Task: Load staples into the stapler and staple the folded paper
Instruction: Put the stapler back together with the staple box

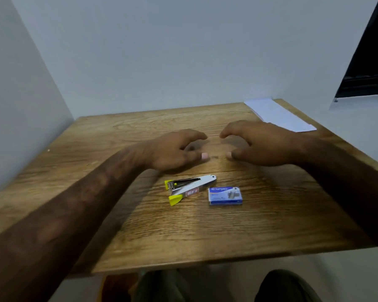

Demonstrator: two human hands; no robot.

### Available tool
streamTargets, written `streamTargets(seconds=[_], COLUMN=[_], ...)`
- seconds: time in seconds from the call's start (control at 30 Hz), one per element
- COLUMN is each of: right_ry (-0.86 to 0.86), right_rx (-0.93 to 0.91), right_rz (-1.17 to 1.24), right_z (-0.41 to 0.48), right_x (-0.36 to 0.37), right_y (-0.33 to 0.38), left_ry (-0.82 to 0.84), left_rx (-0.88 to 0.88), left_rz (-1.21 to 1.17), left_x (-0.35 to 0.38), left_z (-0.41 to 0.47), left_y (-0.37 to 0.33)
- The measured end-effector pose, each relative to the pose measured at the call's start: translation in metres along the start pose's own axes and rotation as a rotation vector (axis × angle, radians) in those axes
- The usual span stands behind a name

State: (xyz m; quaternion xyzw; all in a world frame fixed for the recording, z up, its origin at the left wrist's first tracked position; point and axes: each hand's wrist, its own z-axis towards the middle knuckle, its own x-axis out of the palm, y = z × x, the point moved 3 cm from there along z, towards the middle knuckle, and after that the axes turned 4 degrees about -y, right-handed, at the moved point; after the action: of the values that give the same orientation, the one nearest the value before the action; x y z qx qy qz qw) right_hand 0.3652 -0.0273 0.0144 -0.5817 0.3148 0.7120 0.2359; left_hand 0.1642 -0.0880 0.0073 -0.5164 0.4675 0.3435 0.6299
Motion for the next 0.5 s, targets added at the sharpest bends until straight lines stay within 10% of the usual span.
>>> streamTargets(seconds=[0.5], right_ry=[0.173], right_rx=[-0.12], right_rz=[0.248], right_z=[-0.036], right_x=[0.002], right_y=[0.051], left_ry=[-0.001], left_rx=[0.084], left_rz=[-0.176], left_x=[0.011], left_z=[-0.082], left_y=[0.0])
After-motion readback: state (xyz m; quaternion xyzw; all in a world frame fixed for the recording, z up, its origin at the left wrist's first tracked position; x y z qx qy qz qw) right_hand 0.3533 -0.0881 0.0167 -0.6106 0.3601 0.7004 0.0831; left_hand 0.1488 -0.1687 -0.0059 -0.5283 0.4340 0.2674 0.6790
